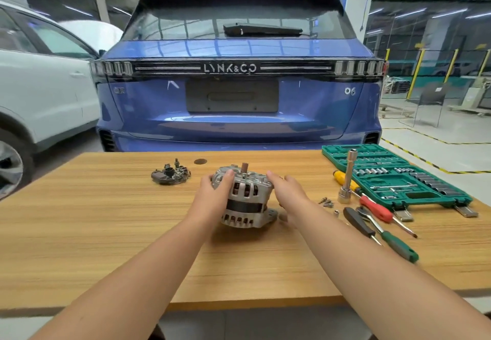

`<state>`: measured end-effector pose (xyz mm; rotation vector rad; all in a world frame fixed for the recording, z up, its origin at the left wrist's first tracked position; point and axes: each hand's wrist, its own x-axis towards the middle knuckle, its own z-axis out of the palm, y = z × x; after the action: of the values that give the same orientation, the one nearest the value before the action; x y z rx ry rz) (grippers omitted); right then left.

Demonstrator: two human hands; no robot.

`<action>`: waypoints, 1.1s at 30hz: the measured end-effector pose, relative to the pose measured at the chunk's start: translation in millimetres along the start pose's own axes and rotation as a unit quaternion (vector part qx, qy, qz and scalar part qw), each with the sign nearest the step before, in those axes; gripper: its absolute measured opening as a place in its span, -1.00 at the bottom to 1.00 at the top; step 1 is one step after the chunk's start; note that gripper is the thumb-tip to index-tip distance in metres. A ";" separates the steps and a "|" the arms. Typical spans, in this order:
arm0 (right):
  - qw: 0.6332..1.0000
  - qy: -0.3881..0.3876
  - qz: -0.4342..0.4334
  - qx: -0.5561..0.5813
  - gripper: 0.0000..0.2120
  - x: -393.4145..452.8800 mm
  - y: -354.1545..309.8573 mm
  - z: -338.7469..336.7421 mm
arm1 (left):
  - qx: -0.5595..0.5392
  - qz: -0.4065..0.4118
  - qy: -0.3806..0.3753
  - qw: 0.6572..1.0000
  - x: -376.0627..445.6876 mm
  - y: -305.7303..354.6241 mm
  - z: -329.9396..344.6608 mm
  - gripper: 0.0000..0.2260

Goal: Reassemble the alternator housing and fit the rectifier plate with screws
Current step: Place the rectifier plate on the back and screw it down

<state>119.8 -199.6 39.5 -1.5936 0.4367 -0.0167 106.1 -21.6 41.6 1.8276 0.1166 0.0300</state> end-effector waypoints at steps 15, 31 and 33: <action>0.951 0.077 -0.224 -0.197 -0.64 -9.2 22.1 -28.6 | -0.085 0.003 -0.027 0.996 18.4 -3.6 -5.5 -0.69; 0.916 0.000 -0.248 -0.315 -0.51 -16.1 -28.4 -18.5 | -0.112 -0.036 0.062 0.991 -27.7 3.1 8.6 -0.34; 0.889 -0.053 -0.240 -0.386 -0.49 -12.9 -22.9 -12.9 | -0.104 -0.031 0.052 0.993 -29.6 0.0 16.2 -0.45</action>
<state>110.4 -208.1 65.9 -2.4476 -0.0804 -0.1484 78.1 -40.1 38.7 1.6142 0.2342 0.0902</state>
